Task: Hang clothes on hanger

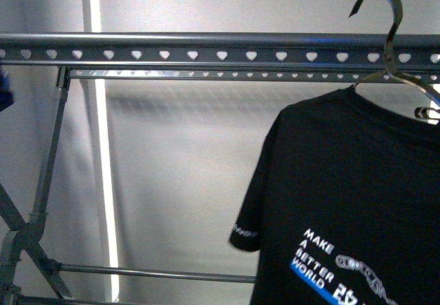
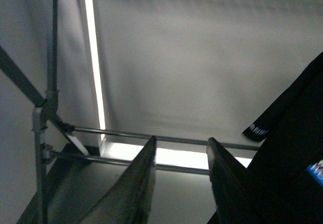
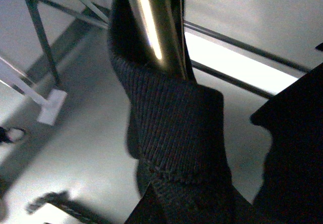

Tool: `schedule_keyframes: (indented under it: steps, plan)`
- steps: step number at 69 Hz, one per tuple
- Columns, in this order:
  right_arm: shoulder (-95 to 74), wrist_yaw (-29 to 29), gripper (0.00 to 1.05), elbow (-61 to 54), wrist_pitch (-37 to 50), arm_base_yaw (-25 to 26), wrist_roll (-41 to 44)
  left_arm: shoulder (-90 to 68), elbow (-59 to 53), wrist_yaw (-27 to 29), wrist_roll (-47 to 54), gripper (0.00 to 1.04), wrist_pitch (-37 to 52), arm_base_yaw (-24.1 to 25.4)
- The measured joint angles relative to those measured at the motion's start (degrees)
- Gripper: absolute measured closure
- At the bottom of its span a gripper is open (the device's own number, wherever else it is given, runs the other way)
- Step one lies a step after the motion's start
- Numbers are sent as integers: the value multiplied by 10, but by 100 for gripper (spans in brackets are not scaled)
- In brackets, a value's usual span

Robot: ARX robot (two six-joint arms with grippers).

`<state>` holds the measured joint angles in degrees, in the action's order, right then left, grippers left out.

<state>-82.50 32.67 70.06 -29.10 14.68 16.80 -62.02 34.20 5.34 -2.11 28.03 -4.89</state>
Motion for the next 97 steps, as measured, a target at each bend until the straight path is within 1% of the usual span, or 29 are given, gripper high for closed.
schedule_keyframes:
  steps: [5,9,10,13,14,17,25,34,43,55,71,72,74,81,84,88,90,91,94,96,97]
  plan:
    - [-25,5,97,65,-23,-9,-94,29,-56,-8,8,91,22,6]
    - [-43,9,97,107,-32,-12,-152,49,-87,-13,11,102,34,9]
    - [-47,9,97,113,-33,-12,-156,52,-92,-14,11,102,36,9]
    - [-61,9,97,137,-37,-13,-185,65,-110,-21,12,101,42,14]
    - [-69,8,97,149,-40,-13,-204,71,-119,-37,14,101,45,22]
    - [-85,3,97,168,-40,-13,-230,83,-136,-51,16,101,50,33]
    - [-127,-18,97,210,-43,-18,-289,113,-175,-50,17,101,56,47]
    - [-163,-31,97,249,-44,-30,-334,144,-210,-52,18,101,58,48]
    - [-193,-46,97,277,-45,-39,-359,179,-239,-53,18,101,57,48]
    - [-219,-69,97,283,-33,-41,-368,226,-271,-53,18,101,41,48]
    - [-221,-91,97,238,13,-42,-360,285,-297,-53,18,101,8,48]
    - [-221,-91,96,233,17,-42,-357,288,-298,-53,18,101,6,48]
    - [-219,-91,90,217,29,-44,-354,297,-301,-53,18,101,0,48]
    - [-195,-90,65,132,85,-53,-335,335,-313,-53,18,101,-26,48]
    - [-171,-108,54,90,127,-55,-324,350,-316,-53,18,101,-38,48]
    - [-120,-160,40,20,222,-56,-307,367,-325,-53,18,101,-42,48]
    - [-85,-184,33,-24,284,-56,-300,372,-331,-53,18,101,-36,48]
    - [-54,-192,28,-59,333,-56,-294,376,-332,-53,19,101,-38,48]
    - [22,-187,18,-136,422,-54,-287,390,-332,-52,19,101,-51,48]
    - [49,-187,14,-164,451,-53,-287,395,-332,-53,19,101,-55,48]
    - [79,-190,11,-192,481,-53,-286,402,-332,-53,19,101,-61,48]
